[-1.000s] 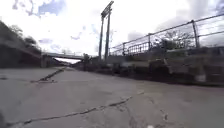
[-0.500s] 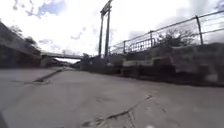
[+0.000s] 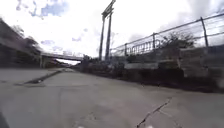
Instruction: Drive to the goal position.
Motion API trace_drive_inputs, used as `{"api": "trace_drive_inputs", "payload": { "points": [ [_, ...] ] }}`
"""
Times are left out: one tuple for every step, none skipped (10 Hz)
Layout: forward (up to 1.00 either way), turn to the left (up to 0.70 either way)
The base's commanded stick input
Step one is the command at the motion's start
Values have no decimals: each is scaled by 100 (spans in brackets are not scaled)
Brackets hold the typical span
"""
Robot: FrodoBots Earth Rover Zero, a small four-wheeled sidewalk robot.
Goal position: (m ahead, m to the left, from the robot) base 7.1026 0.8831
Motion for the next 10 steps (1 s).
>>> {"api": "trace_drive_inputs", "payload": {
  "points": [
    [70,0],
    [70,0],
    [70,3],
    [70,17],
    [70,27],
    [70,27],
    [70,27],
    [70,27],
    [70,27],
    [70,27]
  ]
}}
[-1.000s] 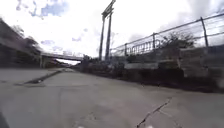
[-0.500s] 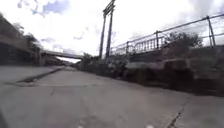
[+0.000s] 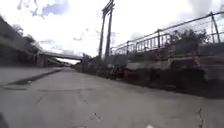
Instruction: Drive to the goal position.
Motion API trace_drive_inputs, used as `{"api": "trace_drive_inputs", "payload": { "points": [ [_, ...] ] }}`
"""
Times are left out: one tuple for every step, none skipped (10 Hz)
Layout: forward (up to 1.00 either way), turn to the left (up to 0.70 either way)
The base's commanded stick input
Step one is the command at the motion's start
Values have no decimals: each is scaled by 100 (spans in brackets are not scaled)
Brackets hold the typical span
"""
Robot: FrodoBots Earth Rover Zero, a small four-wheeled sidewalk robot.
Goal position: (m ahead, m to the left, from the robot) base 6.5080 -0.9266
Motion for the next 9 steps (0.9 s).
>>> {"api": "trace_drive_inputs", "payload": {
  "points": [
    [70,27],
    [70,27],
    [70,27],
    [70,27],
    [70,27],
    [70,27],
    [70,27],
    [70,27],
    [70,19]
  ]
}}
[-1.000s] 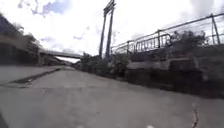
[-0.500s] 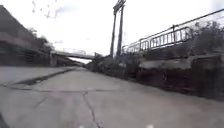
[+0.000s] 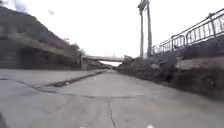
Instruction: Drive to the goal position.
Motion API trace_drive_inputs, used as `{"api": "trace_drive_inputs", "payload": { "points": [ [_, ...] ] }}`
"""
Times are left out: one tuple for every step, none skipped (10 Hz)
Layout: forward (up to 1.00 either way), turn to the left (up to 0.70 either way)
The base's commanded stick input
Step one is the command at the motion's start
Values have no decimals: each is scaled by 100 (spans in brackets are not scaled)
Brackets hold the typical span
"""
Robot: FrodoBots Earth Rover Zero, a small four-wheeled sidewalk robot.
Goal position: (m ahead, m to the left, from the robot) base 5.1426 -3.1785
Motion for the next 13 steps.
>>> {"api": "trace_drive_inputs", "payload": {
  "points": [
    [70,5],
    [70,0],
    [70,0],
    [42,-18],
    [3,-43],
    [0,-45],
    [0,-45],
    [0,-45],
    [0,-45],
    [0,-45],
    [0,-45],
    [0,-45],
    [0,-38]
  ]
}}
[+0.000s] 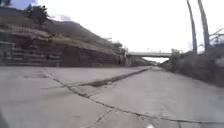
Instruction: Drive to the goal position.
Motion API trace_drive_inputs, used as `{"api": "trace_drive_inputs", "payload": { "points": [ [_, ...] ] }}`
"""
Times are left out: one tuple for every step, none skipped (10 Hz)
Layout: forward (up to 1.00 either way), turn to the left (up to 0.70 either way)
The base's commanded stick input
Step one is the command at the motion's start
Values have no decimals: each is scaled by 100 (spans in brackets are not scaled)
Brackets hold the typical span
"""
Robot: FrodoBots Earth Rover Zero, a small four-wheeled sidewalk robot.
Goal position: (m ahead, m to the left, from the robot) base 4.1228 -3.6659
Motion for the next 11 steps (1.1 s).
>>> {"api": "trace_drive_inputs", "payload": {
  "points": [
    [0,-15],
    [0,0],
    [0,0],
    [0,0],
    [0,0],
    [0,-45],
    [0,-45],
    [0,-35],
    [0,-11],
    [0,0],
    [0,0]
  ]
}}
